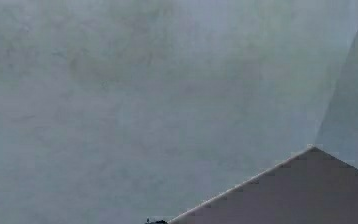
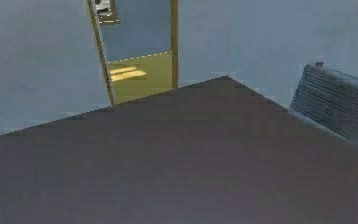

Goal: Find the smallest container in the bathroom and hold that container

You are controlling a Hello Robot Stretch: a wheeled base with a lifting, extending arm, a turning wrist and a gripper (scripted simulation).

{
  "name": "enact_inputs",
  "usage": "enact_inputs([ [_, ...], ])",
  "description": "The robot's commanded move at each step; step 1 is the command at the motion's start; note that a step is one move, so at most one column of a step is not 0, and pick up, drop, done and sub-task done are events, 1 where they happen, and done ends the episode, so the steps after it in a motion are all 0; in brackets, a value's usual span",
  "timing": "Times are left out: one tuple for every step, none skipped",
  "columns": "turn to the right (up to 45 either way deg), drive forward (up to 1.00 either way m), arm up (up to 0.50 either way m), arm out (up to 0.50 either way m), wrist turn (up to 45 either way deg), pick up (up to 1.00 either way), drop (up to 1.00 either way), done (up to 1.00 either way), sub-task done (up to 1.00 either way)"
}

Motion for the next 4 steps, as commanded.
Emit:
enact_inputs([
  [-45.0,0.0,0.0,0.0,0.0,0.0,0.0,0.0,0.0],
  [-42.0,0.0,0.0,0.0,0.0,0.0,0.0,0.0,0.0],
  [0.0,0.0,0.16,0.0,0.0,0.0,0.0,0.0,0.0],
  [0.0,0.0,0.0,0.5,0.0,0.0,0.0,0.0,0.0],
])
